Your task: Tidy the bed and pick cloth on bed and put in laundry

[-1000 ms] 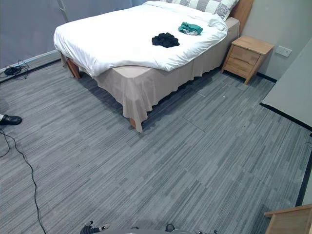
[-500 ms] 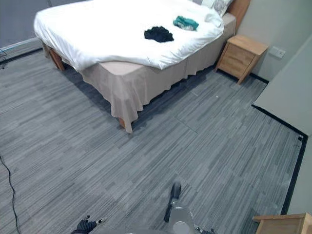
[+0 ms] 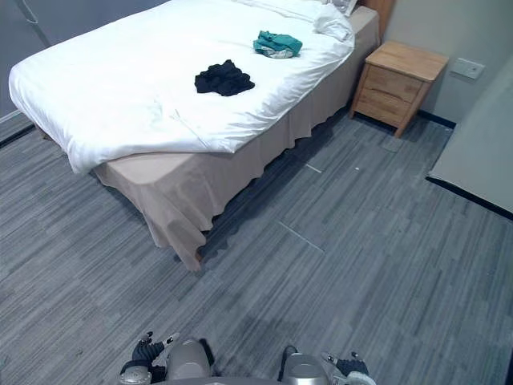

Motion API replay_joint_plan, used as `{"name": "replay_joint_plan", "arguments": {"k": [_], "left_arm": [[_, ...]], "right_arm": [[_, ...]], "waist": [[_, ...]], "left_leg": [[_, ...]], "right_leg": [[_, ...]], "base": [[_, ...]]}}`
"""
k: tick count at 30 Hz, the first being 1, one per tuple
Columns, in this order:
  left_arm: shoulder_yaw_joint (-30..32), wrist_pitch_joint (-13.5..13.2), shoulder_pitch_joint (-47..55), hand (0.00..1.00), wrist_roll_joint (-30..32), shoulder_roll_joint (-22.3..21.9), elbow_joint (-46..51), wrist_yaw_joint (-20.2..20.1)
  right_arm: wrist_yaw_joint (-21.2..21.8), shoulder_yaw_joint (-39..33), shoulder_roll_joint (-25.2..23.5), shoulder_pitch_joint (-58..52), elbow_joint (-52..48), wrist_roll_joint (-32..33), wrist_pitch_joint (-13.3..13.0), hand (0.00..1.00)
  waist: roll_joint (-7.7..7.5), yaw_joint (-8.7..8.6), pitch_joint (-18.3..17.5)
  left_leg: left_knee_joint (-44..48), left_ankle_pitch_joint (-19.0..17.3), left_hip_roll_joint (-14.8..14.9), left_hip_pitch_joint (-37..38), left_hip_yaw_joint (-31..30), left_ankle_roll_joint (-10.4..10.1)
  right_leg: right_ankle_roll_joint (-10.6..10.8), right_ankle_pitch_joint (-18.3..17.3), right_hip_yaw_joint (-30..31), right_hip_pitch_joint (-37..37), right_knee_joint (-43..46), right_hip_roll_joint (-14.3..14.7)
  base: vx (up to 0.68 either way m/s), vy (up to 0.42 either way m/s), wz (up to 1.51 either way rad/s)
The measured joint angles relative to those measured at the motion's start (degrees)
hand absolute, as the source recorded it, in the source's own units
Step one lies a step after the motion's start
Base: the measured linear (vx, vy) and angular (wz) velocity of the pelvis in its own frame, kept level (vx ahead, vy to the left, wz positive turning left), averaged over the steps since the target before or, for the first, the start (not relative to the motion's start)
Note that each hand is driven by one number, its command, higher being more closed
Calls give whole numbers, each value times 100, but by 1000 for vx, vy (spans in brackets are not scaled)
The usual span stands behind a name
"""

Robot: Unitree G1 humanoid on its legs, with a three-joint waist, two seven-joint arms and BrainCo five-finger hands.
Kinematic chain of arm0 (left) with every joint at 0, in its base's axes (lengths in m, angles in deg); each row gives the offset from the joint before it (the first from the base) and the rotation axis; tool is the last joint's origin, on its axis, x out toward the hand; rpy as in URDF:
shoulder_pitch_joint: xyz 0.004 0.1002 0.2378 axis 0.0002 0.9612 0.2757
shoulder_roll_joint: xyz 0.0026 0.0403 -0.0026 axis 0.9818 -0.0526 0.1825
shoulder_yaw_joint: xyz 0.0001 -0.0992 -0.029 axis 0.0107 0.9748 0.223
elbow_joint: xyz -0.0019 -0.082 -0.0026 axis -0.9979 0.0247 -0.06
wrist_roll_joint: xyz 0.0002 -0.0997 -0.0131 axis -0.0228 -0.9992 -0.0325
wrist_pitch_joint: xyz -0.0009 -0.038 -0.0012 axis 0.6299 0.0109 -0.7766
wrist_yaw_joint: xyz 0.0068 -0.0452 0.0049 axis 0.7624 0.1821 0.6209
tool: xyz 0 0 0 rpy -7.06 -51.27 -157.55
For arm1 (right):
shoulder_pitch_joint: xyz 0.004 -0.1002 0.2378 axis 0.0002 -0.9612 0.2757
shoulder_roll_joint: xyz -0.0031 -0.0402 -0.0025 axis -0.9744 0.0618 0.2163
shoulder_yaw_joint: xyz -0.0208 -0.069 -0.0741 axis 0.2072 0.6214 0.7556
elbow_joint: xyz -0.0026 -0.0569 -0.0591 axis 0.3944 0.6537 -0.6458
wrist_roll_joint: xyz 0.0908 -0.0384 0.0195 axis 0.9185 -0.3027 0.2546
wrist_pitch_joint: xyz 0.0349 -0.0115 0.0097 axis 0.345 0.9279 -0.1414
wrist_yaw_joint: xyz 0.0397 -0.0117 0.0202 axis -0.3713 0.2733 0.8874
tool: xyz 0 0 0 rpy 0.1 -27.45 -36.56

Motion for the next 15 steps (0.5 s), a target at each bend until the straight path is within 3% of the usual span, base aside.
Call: {"name": "replay_joint_plan", "arguments": {"k": [1,2,3,4,5,6,7,8,10,12,14,15], "left_arm": [[87,3,34,0,-8,49,-36,-32],[159,15,46,0,-6,128,-47,-38],[226,35,89,0,-7,180,-62,-34],[226,42,93,0,-5,184,-93,-34],[210,69,87,0,-4,190,-158,-41],[134,126,55,0,-3,227,-197,-46],[100,132,41,0,-3,237,-232,-48],[-16,159,51,0,-3,272,-273,-49],[-135,177,62,0,-1,322,-269,-56],[-345,177,57,0,3,383,-263,-89],[-513,177,55,0,9,447,-262,-150],[-525,177,35,0,11,470,-260,-151]], "right_arm": [[-8,-23,-50,-75,34,-25,12,0],[-4,-8,-147,-99,32,-57,9,0],[12,9,-286,-140,41,-121,8,0],[14,-46,-301,-134,33,-161,0,0],[18,-48,-278,-125,27,-177,-9,0],[26,-63,-229,-128,21,-179,-7,0],[24,-63,-231,-132,20,-178,-4,0],[25,-47,-228,-138,17,-178,7,0],[27,-67,-232,-123,-31,-174,-1,0],[29,-90,-245,-117,-102,-164,-8,0],[29,-261,-311,-123,-171,-149,2,0],[29,-324,-357,-149,-170,-132,15,0]], "waist": [[-76,83,-29],[-290,95,-69],[-476,116,-169],[-487,107,-179],[-472,85,-177],[-448,60,-162],[-447,48,-159],[-417,33,-141],[-452,15,-169],[-453,-19,-171],[-477,-43,-191],[-550,-53,-236]], "left_leg": [[121,244,-113,64,129,1126],[143,87,-319,117,107,1013],[1,-87,-564,229,-122,1025],[-69,-147,-661,321,-248,1008],[-213,-193,-820,553,-577,972],[-303,-255,-902,785,-895,881],[-362,-268,-938,931,-1030,859],[-488,-267,-1003,1243,-1279,855],[-727,-325,-1084,1635,-1673,698],[-884,-397,-1114,1816,-1985,577],[-962,-457,-1122,1927,-2242,433],[-991,-474,-1158,1986,-2422,322]], "right_leg": [[164,-202,-99,297,-9,-33],[183,-205,-235,415,41,-194],[299,-250,-465,339,599,-419],[407,-265,-542,172,1235,-543],[845,-4,-462,-380,2825,-829],[1069,11,-229,-921,4339,-1007],[1089,-61,-226,-1087,4787,-1083],[952,-252,-419,-1275,5122,-1257],[627,-572,-644,-1519,4491,-1438],[642,-556,-252,-1713,3268,-1304],[717,-296,474,-1790,1974,-1065],[725,121,958,-1834,1385,-980]], "base": [[589,220,65],[578,230,80],[438,181,77],[617,322,102],[507,267,121],[498,236,131],[495,105,148],[480,65,131],[475,-38,133],[344,-157,120],[279,-262,111],[294,-311,75]]}}
